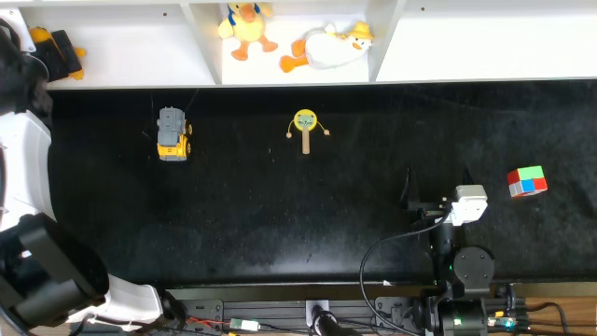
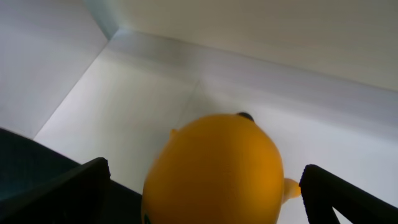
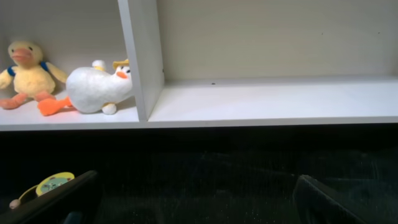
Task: Store Toys
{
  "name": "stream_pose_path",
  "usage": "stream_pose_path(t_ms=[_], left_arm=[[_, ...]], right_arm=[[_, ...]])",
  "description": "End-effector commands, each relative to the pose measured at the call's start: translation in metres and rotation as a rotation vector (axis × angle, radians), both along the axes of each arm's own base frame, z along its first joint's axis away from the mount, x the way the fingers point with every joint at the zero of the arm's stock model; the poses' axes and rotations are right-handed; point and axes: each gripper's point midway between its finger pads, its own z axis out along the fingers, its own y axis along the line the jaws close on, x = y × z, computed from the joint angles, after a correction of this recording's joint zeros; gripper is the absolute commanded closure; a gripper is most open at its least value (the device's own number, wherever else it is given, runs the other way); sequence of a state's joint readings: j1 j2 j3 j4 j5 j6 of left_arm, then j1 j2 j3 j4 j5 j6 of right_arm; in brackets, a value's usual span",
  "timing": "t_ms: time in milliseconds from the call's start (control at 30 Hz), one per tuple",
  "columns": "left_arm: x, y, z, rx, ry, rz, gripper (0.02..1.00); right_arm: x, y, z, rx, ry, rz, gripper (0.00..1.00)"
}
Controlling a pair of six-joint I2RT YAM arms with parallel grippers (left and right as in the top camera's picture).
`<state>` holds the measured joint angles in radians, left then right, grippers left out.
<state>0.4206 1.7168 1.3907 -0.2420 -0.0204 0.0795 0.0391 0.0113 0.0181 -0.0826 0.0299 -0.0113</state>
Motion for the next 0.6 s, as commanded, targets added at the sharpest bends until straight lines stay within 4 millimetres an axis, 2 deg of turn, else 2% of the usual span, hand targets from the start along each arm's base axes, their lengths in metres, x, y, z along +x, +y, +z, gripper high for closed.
stream_pose_path(t_ms=[33,200,367,600], left_arm=[[-0.007,0.001,0.018,0.003,-0.019,0.017,0.02],[-0.016,-0.003,0.013,-0.016,0.025,0.016,0.02],[-0.03,-0.009,0.025,-0.018,0.031,0.016,0.02],[-0.068,-0.028,0.015,-0.057,0.119,0.013,0.02]], right_arm=[[0.0,0.0,-0.004,0.005,0.002,0.0,0.005],[0.0,0.0,-0.004,0.005,0.002,0.0,0.007],[0.0,0.0,-0.004,0.005,0.002,0.0,0.012],[0.0,0.0,-0.004,0.005,0.002,0.0,0.005]])
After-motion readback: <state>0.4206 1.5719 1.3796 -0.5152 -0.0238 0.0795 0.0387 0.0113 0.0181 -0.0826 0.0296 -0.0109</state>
